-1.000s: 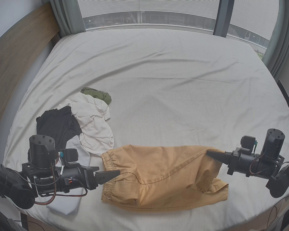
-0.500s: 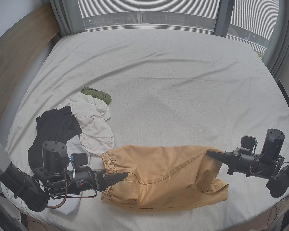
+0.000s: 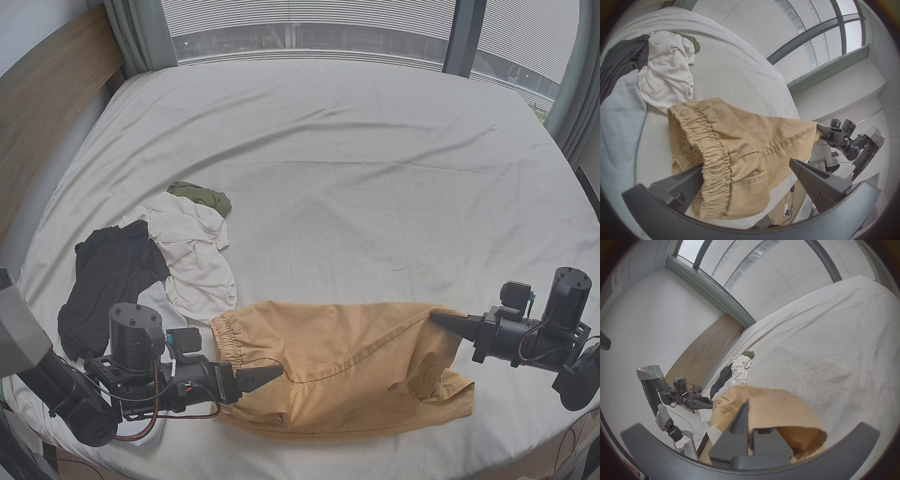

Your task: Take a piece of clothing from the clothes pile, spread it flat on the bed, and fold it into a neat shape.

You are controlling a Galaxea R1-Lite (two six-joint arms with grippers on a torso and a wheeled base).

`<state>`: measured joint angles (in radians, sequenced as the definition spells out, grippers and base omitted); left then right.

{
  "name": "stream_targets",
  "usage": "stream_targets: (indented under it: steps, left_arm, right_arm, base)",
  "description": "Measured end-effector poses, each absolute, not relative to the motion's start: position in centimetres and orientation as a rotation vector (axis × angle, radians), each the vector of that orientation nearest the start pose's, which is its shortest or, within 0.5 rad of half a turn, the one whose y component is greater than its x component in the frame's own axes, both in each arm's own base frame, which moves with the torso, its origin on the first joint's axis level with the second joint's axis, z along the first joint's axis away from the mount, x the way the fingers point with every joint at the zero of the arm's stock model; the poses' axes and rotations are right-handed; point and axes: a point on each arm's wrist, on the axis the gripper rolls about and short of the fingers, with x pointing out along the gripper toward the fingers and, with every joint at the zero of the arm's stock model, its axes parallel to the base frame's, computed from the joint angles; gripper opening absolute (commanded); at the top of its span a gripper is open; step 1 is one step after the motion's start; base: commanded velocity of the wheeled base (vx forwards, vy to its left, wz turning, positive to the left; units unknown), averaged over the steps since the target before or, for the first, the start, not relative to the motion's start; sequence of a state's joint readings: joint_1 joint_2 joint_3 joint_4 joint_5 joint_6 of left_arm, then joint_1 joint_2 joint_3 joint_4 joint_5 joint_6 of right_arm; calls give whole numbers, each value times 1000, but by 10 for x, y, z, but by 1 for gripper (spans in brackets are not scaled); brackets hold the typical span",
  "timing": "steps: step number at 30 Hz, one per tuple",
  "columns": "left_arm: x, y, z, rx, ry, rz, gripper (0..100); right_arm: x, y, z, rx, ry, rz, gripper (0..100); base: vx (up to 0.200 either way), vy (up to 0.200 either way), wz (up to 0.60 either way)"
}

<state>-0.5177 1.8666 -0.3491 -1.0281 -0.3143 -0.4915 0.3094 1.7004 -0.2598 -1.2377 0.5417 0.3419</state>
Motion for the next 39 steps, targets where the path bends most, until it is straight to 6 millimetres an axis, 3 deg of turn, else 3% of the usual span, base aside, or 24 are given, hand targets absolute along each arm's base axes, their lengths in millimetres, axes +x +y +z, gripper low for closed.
stream_targets:
  steps: [1, 2, 17, 26, 33, 39]
  left_arm:
    - [224, -136, 69, -401, 690, -675, 100]
    - [224, -137, 68, -400, 689, -677, 0]
    - [231, -141, 64, -410, 601, -701, 0]
    - [234, -142, 74, -428, 488, -732, 0]
    - [239, -145, 93, -455, 285, -783, 0]
    - [243, -147, 97, -458, 245, -784, 0]
  right_arm:
    - [219, 82, 114, 344, 351, 804, 0]
    - [219, 82, 114, 344, 351, 804, 0]
    - [219, 81, 114, 345, 351, 802, 0]
    - [220, 79, 118, 349, 332, 795, 0]
    - [220, 77, 131, 376, 243, 803, 0]
    - [222, 74, 138, 395, 199, 801, 0]
  base:
    - [0, 0, 0]
    - [0, 0, 0]
    - [0, 0, 0]
    - [0, 0, 0]
    - [0, 0, 0]
    - [0, 0, 0]
